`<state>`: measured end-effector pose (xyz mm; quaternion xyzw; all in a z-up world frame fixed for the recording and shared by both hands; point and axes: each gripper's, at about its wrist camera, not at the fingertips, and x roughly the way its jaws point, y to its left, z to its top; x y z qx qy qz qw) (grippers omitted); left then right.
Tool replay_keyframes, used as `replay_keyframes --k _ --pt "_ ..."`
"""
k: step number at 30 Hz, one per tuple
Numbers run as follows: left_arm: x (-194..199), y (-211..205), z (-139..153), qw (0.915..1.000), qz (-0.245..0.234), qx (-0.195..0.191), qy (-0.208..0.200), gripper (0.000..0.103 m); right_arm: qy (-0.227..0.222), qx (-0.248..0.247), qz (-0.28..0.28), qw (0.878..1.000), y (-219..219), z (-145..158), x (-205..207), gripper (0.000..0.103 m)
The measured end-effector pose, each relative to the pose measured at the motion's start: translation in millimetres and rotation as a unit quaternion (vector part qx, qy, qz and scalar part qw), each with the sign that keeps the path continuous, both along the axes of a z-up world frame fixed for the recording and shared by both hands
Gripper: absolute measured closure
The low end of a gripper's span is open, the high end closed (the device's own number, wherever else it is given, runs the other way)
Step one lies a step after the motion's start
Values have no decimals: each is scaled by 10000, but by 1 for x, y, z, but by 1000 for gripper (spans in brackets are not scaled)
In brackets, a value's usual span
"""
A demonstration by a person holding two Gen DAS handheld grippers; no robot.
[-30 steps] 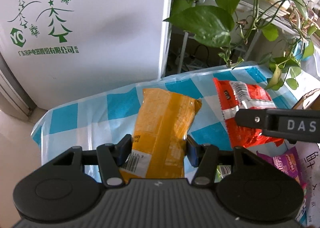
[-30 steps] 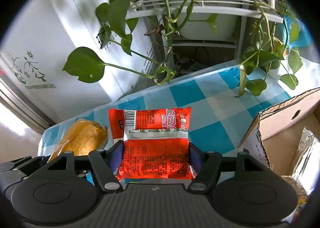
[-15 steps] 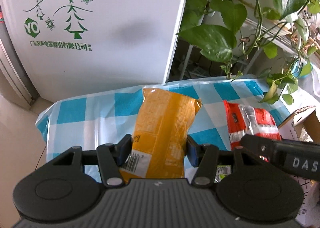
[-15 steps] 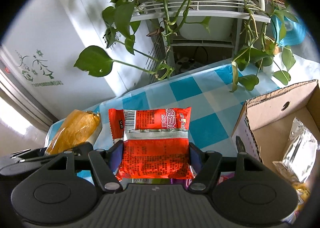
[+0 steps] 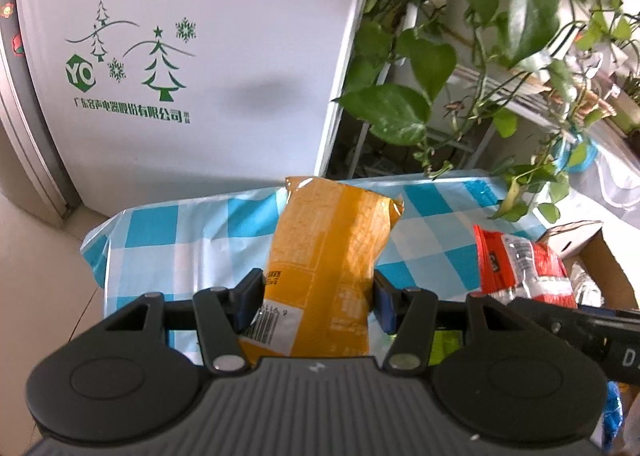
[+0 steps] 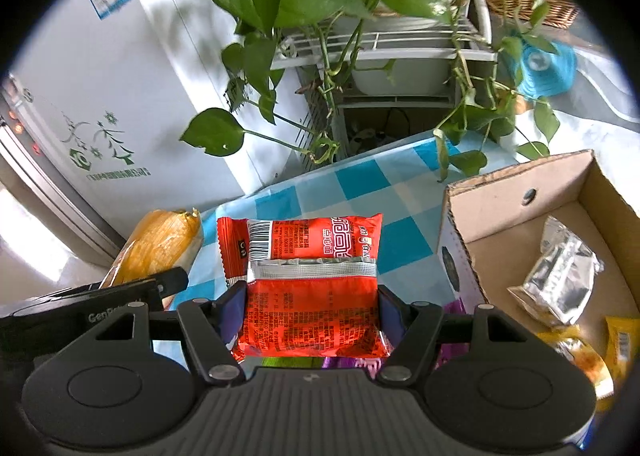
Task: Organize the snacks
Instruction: 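Carry both packs over the cardboard box and open both grippers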
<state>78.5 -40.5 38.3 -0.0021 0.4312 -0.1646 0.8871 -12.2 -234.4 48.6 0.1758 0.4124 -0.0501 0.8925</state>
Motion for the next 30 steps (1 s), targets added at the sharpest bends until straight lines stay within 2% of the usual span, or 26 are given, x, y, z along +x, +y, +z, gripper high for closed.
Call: replay_keyframes --k 10,18,24,30 --pt "-17 -18 10 9993 -263 -66 -252 48 -175 -140 -60 9997 -14 17 -16 30" --pt "-27 -40 12 9981 -468 -128 -374 48 -387 -359 -304 9981 -44 32 -37 30" --pt "-40 -66 12 9949 -862 -161 -497 48 -484 -340 -699 9958 -78 37 -51 30" --pt "-59 -93 13 9870 -1422 -266 -705 48 -592 -263 -1077 9921 -109 42 -66 30"
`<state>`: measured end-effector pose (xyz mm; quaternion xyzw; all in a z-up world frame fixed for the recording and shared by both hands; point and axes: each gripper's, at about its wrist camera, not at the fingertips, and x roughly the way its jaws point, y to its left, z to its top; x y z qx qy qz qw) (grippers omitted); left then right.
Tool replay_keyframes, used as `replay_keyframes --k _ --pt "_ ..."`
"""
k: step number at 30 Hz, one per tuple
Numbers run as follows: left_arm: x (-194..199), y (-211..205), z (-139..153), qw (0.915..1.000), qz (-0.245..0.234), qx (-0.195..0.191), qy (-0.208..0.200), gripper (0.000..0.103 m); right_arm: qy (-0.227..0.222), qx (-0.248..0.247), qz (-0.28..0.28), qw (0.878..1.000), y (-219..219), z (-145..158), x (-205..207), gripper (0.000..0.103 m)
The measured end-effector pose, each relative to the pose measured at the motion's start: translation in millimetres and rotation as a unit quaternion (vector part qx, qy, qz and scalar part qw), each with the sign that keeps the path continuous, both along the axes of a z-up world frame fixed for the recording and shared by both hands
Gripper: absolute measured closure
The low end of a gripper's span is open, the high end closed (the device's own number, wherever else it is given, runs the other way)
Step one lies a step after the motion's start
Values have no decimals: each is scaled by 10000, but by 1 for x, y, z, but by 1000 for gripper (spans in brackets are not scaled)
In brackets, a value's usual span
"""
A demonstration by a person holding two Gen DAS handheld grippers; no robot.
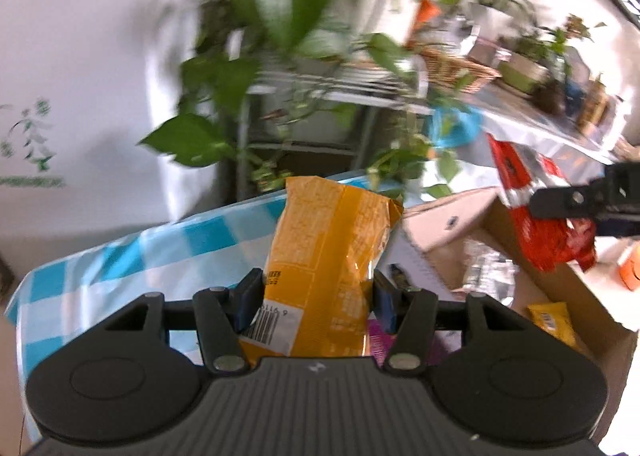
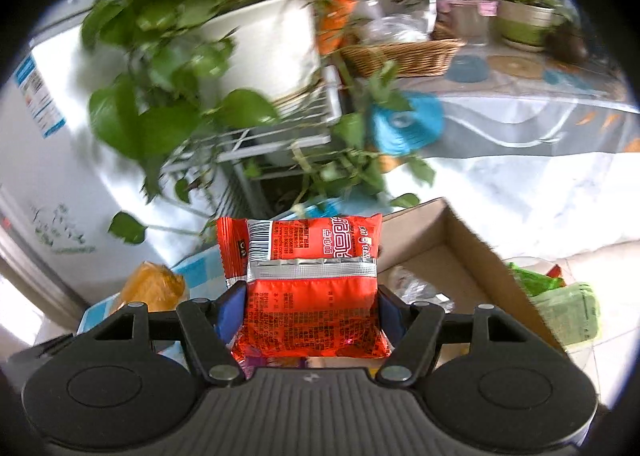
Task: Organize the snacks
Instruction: 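Carry both packs over the cardboard box and open both grippers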
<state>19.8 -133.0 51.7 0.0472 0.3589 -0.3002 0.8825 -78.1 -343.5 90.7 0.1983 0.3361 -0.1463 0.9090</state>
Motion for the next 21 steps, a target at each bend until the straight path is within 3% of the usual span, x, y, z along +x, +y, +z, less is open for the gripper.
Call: replay_keyframes --k 13,21 --pt "-26 -54 9 9917 -1054 -738 -2 48 11 123 -666 9977 -44 -3 -17 29" --pt "-31 -80 -4 9878 -1294 -826 263 48 77 189 -1017 9946 -55 -6 -24 29"
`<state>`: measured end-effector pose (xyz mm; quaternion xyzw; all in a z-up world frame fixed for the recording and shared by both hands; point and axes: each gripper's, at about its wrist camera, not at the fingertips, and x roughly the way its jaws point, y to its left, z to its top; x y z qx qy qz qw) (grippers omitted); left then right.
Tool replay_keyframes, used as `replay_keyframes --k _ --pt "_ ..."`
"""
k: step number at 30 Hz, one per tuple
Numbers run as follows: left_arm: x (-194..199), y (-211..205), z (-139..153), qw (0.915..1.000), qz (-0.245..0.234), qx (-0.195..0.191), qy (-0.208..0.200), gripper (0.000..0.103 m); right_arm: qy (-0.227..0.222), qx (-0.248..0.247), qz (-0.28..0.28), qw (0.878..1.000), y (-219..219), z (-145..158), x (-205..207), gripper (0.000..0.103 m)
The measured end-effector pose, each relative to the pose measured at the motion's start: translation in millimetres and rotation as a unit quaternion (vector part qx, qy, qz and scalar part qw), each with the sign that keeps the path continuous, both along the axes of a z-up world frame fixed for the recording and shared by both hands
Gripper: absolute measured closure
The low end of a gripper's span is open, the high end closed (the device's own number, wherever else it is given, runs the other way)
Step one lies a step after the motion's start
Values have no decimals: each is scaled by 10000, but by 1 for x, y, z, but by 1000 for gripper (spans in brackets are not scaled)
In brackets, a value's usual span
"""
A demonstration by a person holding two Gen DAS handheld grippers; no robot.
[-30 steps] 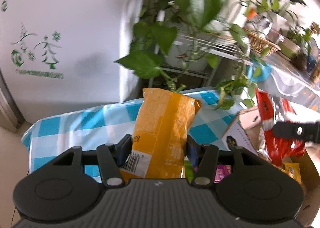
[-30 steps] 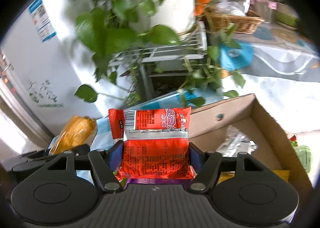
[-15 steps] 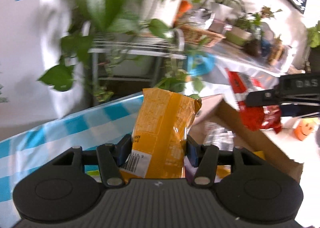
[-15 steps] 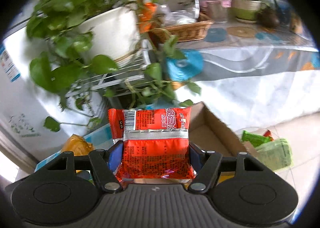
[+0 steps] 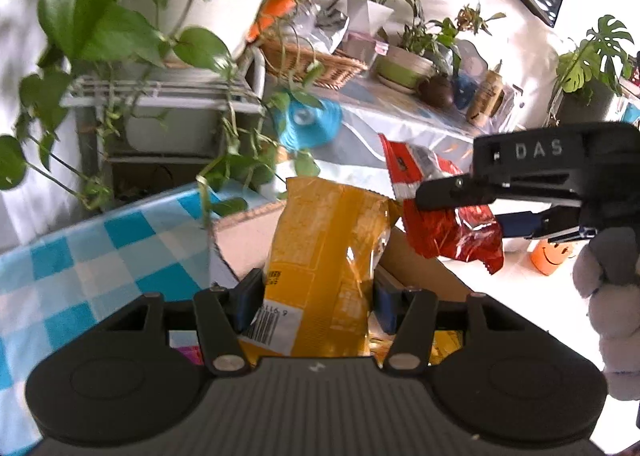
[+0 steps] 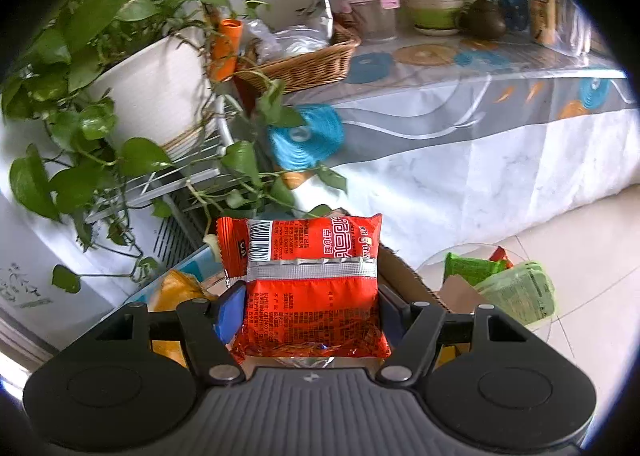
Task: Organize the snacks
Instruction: 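Carry both packs over the cardboard box and open both grippers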
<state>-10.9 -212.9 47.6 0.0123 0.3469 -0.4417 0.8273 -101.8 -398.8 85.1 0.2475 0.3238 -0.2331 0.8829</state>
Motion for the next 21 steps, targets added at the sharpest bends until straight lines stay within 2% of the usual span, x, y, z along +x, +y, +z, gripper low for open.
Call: replay_keyframes --k 6,7,9,10,17,21 --pt "2 -15 -8 9995 9 -160 256 48 57 4 -249 9997 -6 -1 -2 29" --pt "1 -17 -9 9995 9 -186 238 46 65 16 -290 9996 -8 -2 -2 29" --pt "0 -18 -9 9994 -3 -249 230 29 108 39 -388 9992 -10 -3 -3 26" --pt "-2 -18 -8 9993 22 -294 225 26 127 76 -424 9990 -11 -5 -3 25" --pt "5 -6 9 9990 129 -400 157 21 -14 108 -381 9992 -9 -2 -3 20" --pt "18 9 20 9991 342 -206 118 20 -77 142 -285 9995 -7 -2 -1 19"
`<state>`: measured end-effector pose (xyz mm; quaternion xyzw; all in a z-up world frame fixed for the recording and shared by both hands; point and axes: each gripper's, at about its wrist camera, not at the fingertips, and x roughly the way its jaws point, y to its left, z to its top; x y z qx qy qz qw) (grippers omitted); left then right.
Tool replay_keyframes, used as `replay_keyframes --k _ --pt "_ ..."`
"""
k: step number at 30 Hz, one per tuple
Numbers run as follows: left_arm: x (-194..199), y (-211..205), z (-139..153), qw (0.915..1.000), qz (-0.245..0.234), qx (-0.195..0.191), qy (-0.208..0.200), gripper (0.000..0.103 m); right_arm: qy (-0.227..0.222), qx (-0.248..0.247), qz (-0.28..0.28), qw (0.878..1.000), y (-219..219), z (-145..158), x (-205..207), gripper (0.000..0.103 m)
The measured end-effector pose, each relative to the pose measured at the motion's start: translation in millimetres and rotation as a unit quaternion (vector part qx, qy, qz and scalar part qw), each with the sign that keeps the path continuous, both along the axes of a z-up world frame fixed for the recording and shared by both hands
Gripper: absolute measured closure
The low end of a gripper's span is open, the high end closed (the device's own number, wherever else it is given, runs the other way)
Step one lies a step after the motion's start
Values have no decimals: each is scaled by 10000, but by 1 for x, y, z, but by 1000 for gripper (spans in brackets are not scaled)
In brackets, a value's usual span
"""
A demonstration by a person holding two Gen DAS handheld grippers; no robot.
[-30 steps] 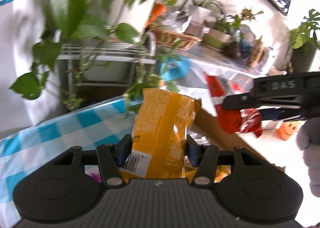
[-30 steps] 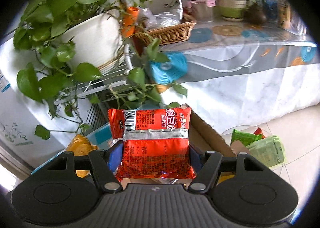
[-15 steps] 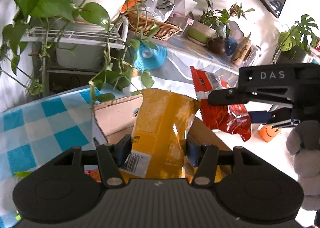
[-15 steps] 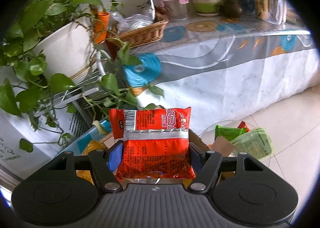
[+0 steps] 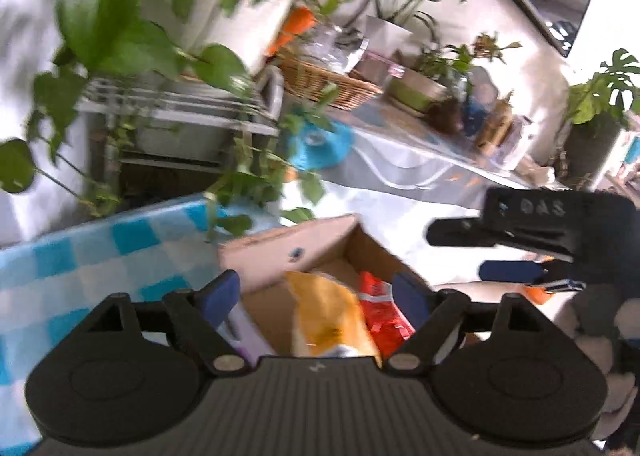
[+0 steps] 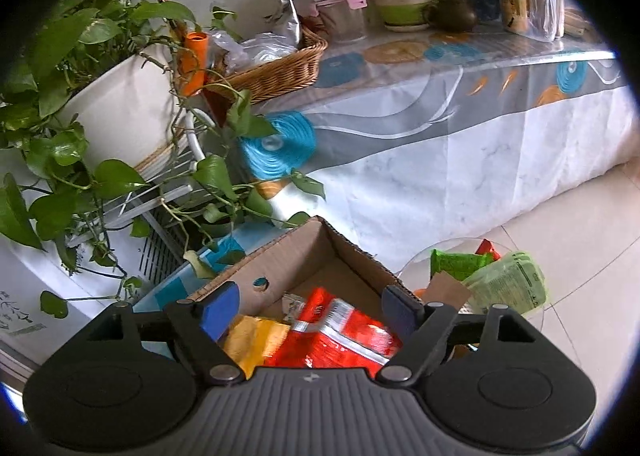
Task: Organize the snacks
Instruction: 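Carry both packs over the cardboard box and open both grippers, then move both grippers back over the remaining snacks on the tablecloth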
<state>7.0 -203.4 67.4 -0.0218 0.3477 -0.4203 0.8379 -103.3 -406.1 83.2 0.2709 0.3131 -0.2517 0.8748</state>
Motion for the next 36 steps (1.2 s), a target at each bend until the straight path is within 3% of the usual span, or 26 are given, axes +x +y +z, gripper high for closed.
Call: replay_keyframes --k 5,13,22,32,36 --pt "14 27 14 9986 326 341 -251 16 -90 -27 407 9991 11 2 5 18" --pt "39 78 8 9921 755 984 -196 16 -165 -155 1376 9902 44 3 18 16" --pt "52 94 -11 9877 1070 1132 142 16 -47 -264 2359 9714 90 -1 29 16" --pt "51 62 -32 9882 591 1399 179 15 298 -199 2843 9581 148 -28 13 14" --pt "48 47 -49 9853 402 1650 159 15 490 -276 2509 9664 164 -45 5 12"
